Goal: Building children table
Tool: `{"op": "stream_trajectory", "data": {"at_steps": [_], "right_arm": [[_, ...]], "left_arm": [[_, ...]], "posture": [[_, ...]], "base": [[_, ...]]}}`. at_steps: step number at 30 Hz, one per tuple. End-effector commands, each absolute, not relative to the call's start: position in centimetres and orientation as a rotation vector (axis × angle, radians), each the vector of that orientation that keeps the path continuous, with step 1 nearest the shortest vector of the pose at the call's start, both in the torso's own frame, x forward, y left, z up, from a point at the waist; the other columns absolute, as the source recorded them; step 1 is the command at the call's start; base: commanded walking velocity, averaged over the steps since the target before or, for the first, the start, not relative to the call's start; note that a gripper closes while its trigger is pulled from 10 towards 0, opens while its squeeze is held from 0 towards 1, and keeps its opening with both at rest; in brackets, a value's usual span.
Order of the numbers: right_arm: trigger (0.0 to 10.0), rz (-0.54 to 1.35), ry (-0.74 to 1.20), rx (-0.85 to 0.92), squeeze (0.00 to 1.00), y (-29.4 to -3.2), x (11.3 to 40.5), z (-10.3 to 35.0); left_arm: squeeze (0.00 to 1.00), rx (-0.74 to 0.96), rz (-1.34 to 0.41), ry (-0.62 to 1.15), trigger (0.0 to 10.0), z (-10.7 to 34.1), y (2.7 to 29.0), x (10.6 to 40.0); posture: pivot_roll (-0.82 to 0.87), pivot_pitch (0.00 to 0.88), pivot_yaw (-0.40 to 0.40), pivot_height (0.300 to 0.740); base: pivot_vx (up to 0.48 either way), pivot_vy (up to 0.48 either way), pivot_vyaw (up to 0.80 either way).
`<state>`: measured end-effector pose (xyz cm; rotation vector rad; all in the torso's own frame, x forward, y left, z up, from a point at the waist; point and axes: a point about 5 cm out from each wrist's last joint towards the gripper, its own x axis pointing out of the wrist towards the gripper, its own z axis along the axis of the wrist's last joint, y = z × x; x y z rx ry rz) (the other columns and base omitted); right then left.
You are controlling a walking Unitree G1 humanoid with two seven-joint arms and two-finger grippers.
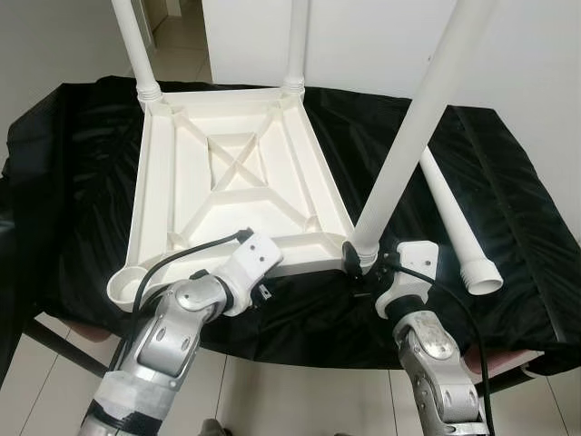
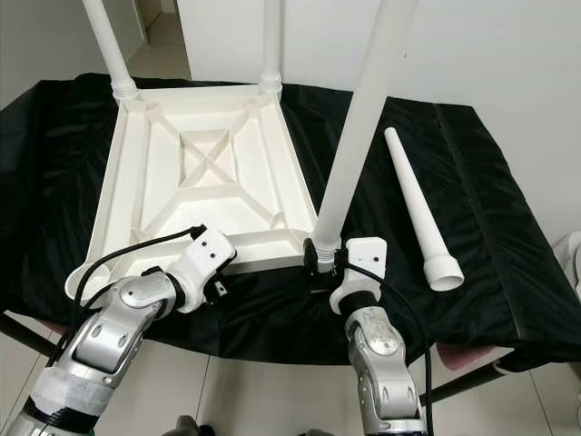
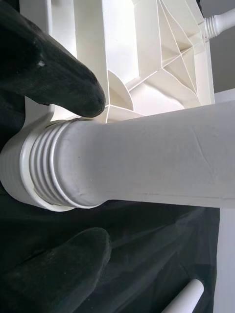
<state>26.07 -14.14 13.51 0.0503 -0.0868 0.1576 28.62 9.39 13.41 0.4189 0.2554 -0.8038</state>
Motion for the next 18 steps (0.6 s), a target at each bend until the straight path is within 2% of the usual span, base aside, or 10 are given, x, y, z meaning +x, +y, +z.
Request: {"op": "stream_trajectory", "data": {"at_steps": [1, 2, 4, 5, 6, 18], "right_arm": [[10.0, 0.162, -0.094, 0.06, 0.0, -14.05, 26.08, 13.59], [10.0, 0.163, -0.096, 0.061, 0.0, -14.04, 26.07, 13.61], [10.0, 0.163, -0.096, 0.061, 0.0, -14.04, 26.07, 13.61], [10.0, 0.163, -0.097, 0.061, 0.0, -14.04, 26.06, 13.62], [10.0, 0.163, -0.099, 0.063, 0.0, -14.02, 26.08, 13.66], [10.0, 0.148, -0.108, 0.07, 0.0, -14.02, 26.23, 13.83]], "left_arm": [[0.0, 0.453, -0.486, 0.241, 10.0, 13.09, 10.86, 29.61], [0.0, 0.433, -0.479, 0.243, 6.1, 13.14, 10.97, 29.64], [0.0, 0.433, -0.479, 0.243, 6.1, 13.14, 10.97, 29.64], [0.0, 0.412, -0.476, 0.244, 2.2, 13.2, 11.01, 29.62], [0.0, 0.394, -0.48, 0.249, 0.0, 13.19, 10.89, 29.55], [0.0, 0.387, -0.419, 0.323, 0.0, 12.28, 10.39, 29.56]], "posture": [[-0.1, 0.081, -0.001, 0.74], [-0.1, 0.082, 0.0, 0.74], [-0.1, 0.082, 0.0, 0.74], [-0.1, 0.082, 0.0, 0.74], [-0.11, 0.085, 0.003, 0.74], [-0.11, 0.095, 0.005, 0.74]], "base": [[0.0, 0.0, 0.0], [0.0, 0.0, 0.0], [0.0, 0.0, 0.0], [0.0, 0.0, 0.0], [0.0, 0.0, 0.0], [0.0, 0.0, 0.0]]}}
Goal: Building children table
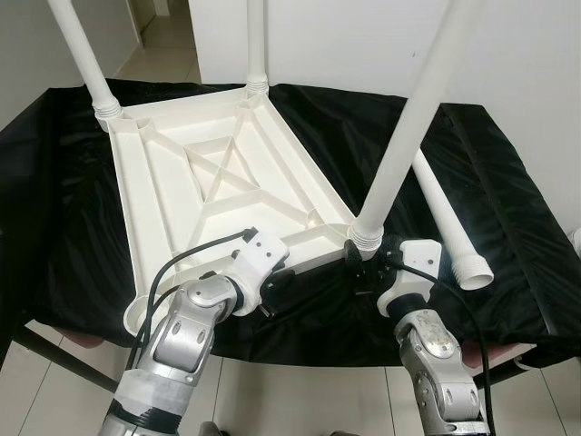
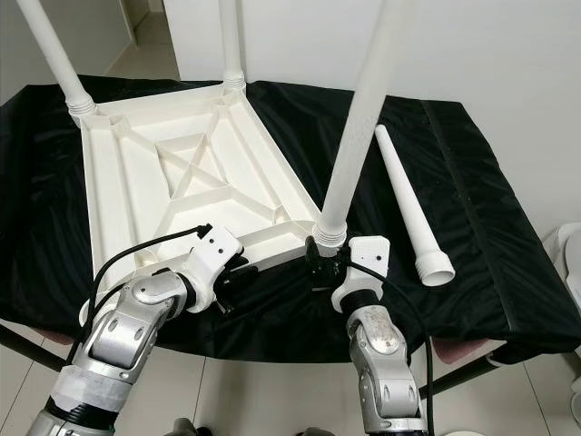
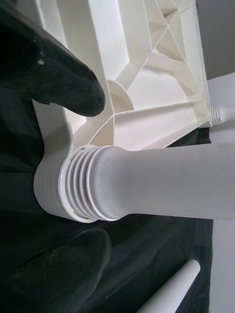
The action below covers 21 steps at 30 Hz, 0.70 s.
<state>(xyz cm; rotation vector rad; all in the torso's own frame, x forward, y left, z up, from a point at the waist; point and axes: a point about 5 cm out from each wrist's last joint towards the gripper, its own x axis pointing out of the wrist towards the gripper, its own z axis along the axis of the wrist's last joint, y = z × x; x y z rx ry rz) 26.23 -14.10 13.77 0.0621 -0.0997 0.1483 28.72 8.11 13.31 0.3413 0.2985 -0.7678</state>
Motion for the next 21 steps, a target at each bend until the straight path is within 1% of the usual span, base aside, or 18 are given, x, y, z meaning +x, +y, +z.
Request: {"op": "stream_trajectory", "data": {"at_steps": [1, 4, 5, 7, 8, 10, 11, 12, 13, 14, 15, 16, 17, 18, 19, 20, 21], "right_arm": [[10.0, 0.148, -0.108, 0.07, 0.0, -14.0, 26.2, 13.8], [10.0, 0.147, -0.109, 0.072, 0.0, -14.0, 26.3, 13.9], [10.0, 0.144, -0.111, 0.073, 0.0, -14.0, 26.5, 13.9], [10.0, 0.144, -0.111, 0.073, 0.0, -14.0, 26.5, 13.9], [10.0, 0.143, -0.113, 0.073, 0.0, -13.9, 26.6, 14.0], [10.0, 0.143, -0.113, 0.073, 0.0, -13.9, 26.6, 14.0], [10.0, 0.142, -0.115, 0.074, 0.0, -13.9, 26.7, 14.1], [10.0, 0.14, -0.118, 0.073, 0.0, -13.9, 26.7, 14.1], [10.0, 0.14, -0.118, 0.073, 0.0, -13.9, 26.7, 14.1], [10.0, 0.138, -0.12, 0.072, 0.0, -13.9, 26.7, 14.1], [10.0, 0.138, -0.12, 0.072, 0.0, -13.9, 26.7, 14.1], [10.0, 0.134, -0.121, 0.069, 0.0, -14.0, 26.7, 14.1], [10.0, 0.132, -0.121, 0.066, 0.0, -14.0, 26.7, 14.1], [10.0, 0.132, -0.121, 0.066, 0.0, -14.0, 26.7, 14.1], [10.0, 0.129, -0.121, 0.065, 0.0, -14.0, 26.7, 14.0], [10.0, 0.129, -0.121, 0.065, 0.0, -14.0, 26.7, 14.0], [10.0, 0.13, -0.121, 0.063, 0.0, -14.0, 26.7, 14.0]], "left_arm": [[0.0, 0.387, -0.419, 0.323, 0.0, 12.3, 10.4, 29.6], [0.0, 0.39, -0.41, 0.322, 0.0, 12.3, 10.4, 29.7], [0.0, 0.397, -0.387, 0.312, 8.5, 12.5, 10.1, 30.2], [0.0, 0.397, -0.387, 0.312, 8.5, 12.5, 10.1, 30.2], [0.0, 0.408, -0.377, 0.298, 10.0, 12.7, 9.6, 30.7], [0.0, 0.408, -0.377, 0.298, 10.0, 12.7, 9.6, 30.7], [0.0, 0.404, -0.385, 0.289, 10.0, 12.9, 9.0, 30.9], [1.0, 0.357, -0.439, 0.265, 10.0, 13.3, 8.1, 30.7], [1.0, 0.357, -0.439, 0.265, 10.0, 13.3, 8.1, 30.7], [1.0, 0.338, -0.51, 0.22, 10.0, 13.9, 7.2, 30.3], [1.0, 0.338, -0.51, 0.22, 10.0, 13.9, 7.2, 30.3], [0.95, 0.327, -0.587, 0.15, 10.0, 14.8, 6.4, 29.7], [0.31, 0.327, -0.637, 0.099, 10.0, 15.5, 6.0, 29.3], [0.31, 0.327, -0.637, 0.099, 10.0, 15.5, 6.0, 29.3], [0.0, 0.32, -0.676, 0.063, 10.0, 16.1, 5.7, 28.9], [0.0, 0.32, -0.676, 0.063, 10.0, 16.1, 5.7, 28.9], [0.0, 0.309, -0.719, 0.027, 10.0, 16.6, 5.5, 28.4]], "posture": [[-0.11, 0.095, 0.005, 0.74], [-0.11, 0.096, 0.005, 0.74], [-0.11, 0.097, 0.001, 0.74], [-0.11, 0.097, 0.001, 0.74], [-0.11, 0.097, 0.001, 0.74], [-0.11, 0.097, 0.001, 0.74], [-0.12, 0.097, 0.003, 0.74], [-0.12, 0.099, 0.005, 0.74], [-0.12, 0.099, 0.005, 0.74], [-0.12, 0.099, 0.006, 0.74], [-0.12, 0.099, 0.006, 0.74], [-0.12, 0.099, 0.007, 0.74], [-0.12, 0.101, 0.008, 0.74], [-0.12, 0.101, 0.008, 0.74], [-0.12, 0.104, 0.004, 0.74], [-0.12, 0.104, 0.004, 0.74], [-0.12, 0.104, 0.004, 0.74]], "base": [[0.0, 0.0, 0.0], [0.0, 0.0, 0.0], [0.0, 0.0, 0.0], [0.0, 0.0, 0.0], [0.0, 0.0, 0.0], [0.0, 0.0, 0.0], [0.0, 0.0, 0.0], [0.0, 0.0, 0.0], [0.0, 0.0, 0.0], [0.0, 0.0, 0.0], [0.0, 0.0, 0.0], [0.0, 0.0, 0.0], [0.0, 0.0, 0.0], [0.0, 0.0, 0.0], [0.0, 0.0, 0.0], [0.0, 0.0, 0.0], [0.0, 0.0, 0.0]]}}
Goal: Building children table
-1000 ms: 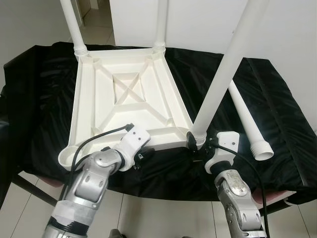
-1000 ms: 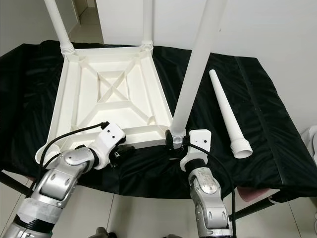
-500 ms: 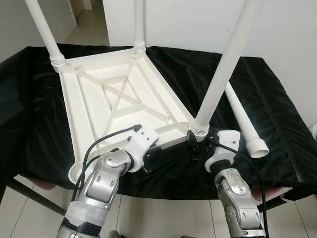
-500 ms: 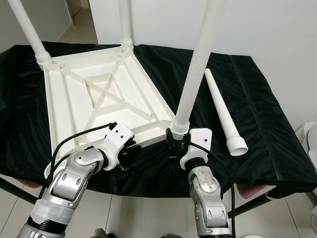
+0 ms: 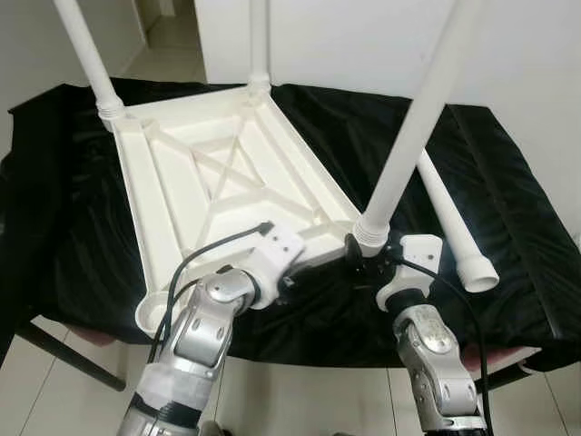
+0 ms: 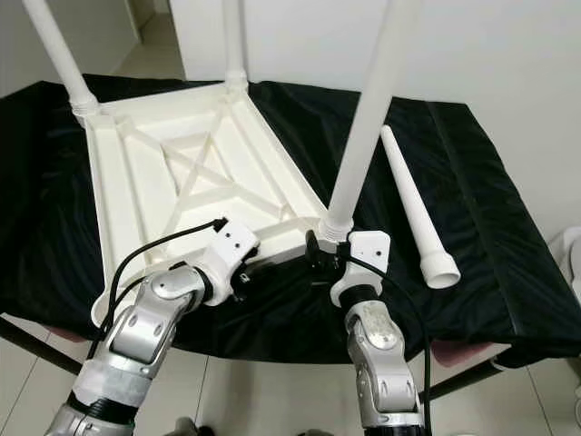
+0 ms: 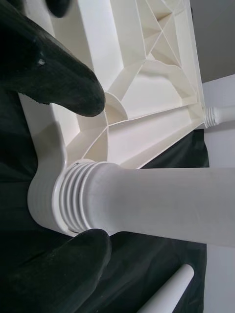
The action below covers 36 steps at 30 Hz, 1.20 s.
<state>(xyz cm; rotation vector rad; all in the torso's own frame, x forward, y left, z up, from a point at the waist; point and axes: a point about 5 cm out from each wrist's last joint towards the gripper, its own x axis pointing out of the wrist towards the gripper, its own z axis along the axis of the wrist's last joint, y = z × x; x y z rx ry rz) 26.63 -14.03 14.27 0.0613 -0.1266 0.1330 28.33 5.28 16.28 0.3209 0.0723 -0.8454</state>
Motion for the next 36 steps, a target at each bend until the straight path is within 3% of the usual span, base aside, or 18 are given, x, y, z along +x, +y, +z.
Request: {"op": "stream_trajectory", "data": {"at_steps": [1, 11, 36], "right_arm": [[10.0, 0.133, -0.123, 0.061, 0.0, -13.9, 26.7, 14.1], [10.0, 0.131, -0.129, 0.06, 0.0, -13.8, 26.7, 14.2], [10.0, 0.132, -0.13, 0.062, 0.0, -13.4, 26.3, 14.0]], "left_arm": [[0.0, 0.287, -0.766, -0.001, 10.0, 17.1, 5.2, 28.0], [0.0, 0.243, -0.883, -0.049, 10.0, 18.2, 4.7, 26.8], [0.0, 0.249, -0.865, -0.055, 10.0, 18.0, 5.1, 26.4]], "posture": [[-0.13, 0.107, 0.004, 0.74], [-0.13, 0.119, 0.017, 0.74], [-0.13, 0.12, 0.02, 0.74]], "base": [[0.0, 0.0, 0.0], [0.0, 0.0, 0.0], [0.0, 0.0, 0.0]]}}
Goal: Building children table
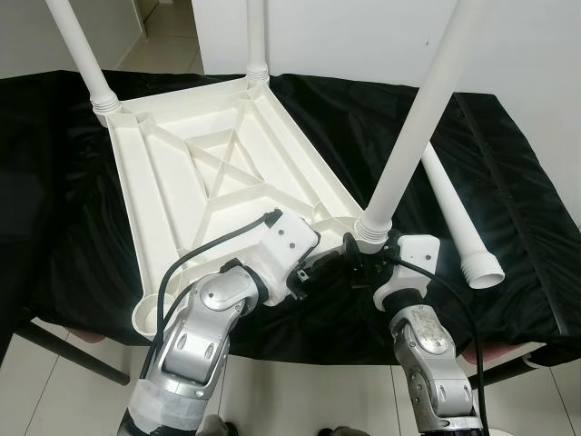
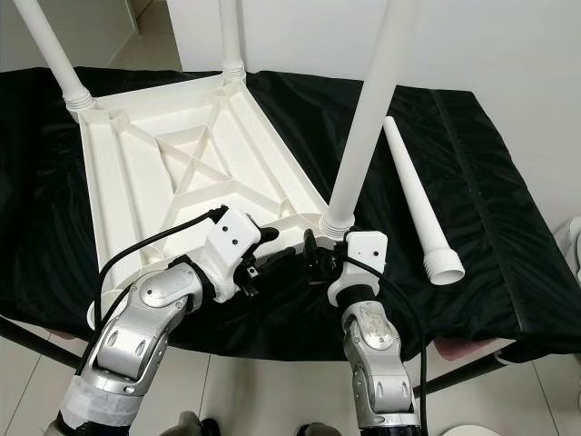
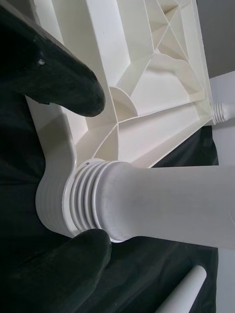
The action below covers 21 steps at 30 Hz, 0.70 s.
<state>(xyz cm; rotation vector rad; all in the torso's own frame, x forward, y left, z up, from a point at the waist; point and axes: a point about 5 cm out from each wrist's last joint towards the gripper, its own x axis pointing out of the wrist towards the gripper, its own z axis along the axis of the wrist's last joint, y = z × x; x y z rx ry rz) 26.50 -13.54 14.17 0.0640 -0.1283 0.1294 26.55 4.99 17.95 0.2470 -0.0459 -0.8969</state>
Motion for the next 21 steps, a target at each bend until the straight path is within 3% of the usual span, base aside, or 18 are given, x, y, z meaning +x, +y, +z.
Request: {"op": "stream_trajectory", "data": {"at_steps": [1, 21], "right_arm": [[10.0, 0.133, -0.129, 0.062, 0.0, -13.41, 26.33, 14.01], [10.0, 0.13, -0.133, 0.058, 0.0, -13.32, 26.33, 13.98]], "left_arm": [[0.0, 0.249, -0.864, -0.055, 10.0, 18.04, 5.11, 26.41], [0.0, 0.25, -0.868, -0.057, 10.0, 18.18, 5.27, 26.27]], "posture": [[-0.13, 0.12, 0.021, 0.74], [-0.12, 0.127, 0.024, 0.74]], "base": [[0.0, 0.0, 0.0], [0.0, 0.0, 0.0]]}}
